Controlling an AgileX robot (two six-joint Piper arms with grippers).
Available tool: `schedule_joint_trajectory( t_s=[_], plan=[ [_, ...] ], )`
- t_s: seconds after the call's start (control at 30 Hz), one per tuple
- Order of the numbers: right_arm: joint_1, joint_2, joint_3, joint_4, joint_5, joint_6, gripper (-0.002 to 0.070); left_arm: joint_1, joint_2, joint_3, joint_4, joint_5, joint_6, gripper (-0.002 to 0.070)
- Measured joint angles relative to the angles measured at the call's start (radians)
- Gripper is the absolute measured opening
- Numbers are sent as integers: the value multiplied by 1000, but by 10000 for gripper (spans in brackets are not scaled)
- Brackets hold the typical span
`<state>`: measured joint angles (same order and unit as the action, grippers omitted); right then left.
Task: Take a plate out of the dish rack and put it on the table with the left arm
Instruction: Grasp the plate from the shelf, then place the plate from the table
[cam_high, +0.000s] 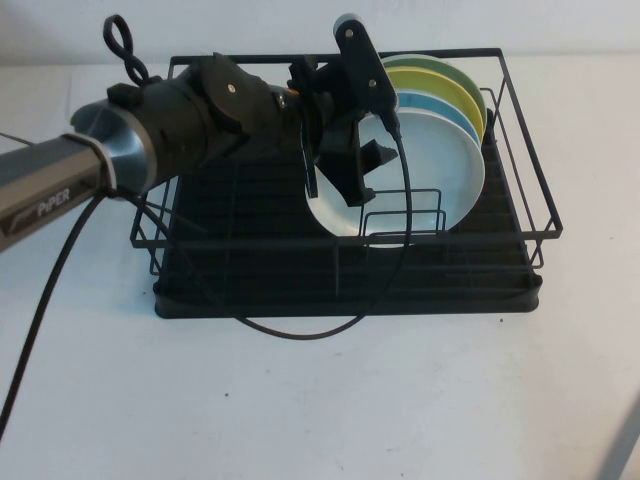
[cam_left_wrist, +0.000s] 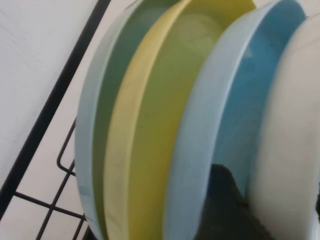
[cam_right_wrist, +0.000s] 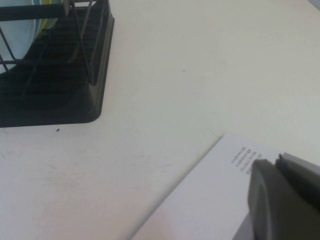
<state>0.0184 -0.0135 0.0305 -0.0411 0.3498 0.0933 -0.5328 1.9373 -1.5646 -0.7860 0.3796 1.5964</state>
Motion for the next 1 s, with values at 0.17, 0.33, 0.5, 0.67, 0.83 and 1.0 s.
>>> schedule_joint_trajectory(
  t_s=[0.17, 0.33, 0.5, 0.67, 0.83, 1.0],
  plan=[
    [0, 0, 0, 0, 0, 0, -20, 0, 0, 0, -2, -40, 5, 155],
    [0, 0, 0, 0, 0, 0, -20, -5, -19, 0, -10, -9, 30, 74],
    [0, 0, 0, 0, 0, 0, -20, -5, -67, 0, -8, -9, 64, 74],
    [0, 0, 0, 0, 0, 0, -20, -5, -167, 0, -8, 3, 65, 74],
    [0, 0, 0, 0, 0, 0, -20, -1, -299, 0, -4, 60, -34, 74],
    [0, 0, 0, 0, 0, 0, -20, -1, -426, -2, 41, 333, -504, 73]
  ],
)
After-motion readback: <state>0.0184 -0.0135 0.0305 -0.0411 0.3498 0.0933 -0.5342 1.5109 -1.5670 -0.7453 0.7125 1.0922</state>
